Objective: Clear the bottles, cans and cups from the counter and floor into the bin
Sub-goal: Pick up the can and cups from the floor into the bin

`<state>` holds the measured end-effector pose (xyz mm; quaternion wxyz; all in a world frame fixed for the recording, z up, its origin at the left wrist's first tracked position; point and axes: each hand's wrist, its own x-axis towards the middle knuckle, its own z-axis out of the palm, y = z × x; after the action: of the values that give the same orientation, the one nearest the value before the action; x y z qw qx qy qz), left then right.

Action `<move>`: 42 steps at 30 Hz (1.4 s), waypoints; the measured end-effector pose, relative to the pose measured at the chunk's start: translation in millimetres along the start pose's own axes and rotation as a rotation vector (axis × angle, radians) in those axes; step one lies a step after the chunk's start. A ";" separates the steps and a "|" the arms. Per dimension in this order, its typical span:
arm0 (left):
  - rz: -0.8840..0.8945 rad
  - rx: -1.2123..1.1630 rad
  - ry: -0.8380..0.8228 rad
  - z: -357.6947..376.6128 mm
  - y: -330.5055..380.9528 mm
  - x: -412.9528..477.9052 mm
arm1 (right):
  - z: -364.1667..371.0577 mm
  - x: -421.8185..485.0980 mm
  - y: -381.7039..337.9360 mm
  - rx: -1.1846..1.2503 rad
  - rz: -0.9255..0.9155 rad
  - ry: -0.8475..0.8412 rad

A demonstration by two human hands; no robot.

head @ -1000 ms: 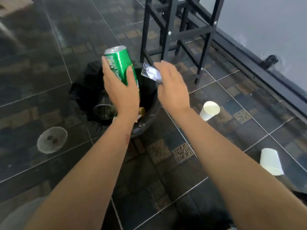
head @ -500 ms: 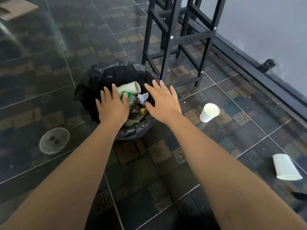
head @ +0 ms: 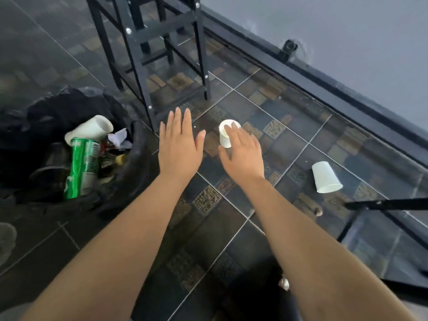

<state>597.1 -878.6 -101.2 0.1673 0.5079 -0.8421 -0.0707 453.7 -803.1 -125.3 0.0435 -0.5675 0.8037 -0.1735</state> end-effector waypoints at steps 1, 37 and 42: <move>0.008 -0.014 -0.035 12.3 9.8 0.1 | -0.4 -5.7 16.1 -0.021 0.036 -0.001; -0.036 -0.119 -0.138 159.1 108.0 45.7 | 10.8 -31.3 229.6 -0.111 0.670 -0.003; -0.059 -0.320 -0.009 103.3 89.4 36.9 | -7.7 -10.8 166.9 0.030 0.457 0.030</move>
<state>470.4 -873.9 -164.1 0.2400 0.4987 -0.8057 -0.2111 305.7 -742.0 -174.2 0.0782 -0.3676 0.9092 -0.1793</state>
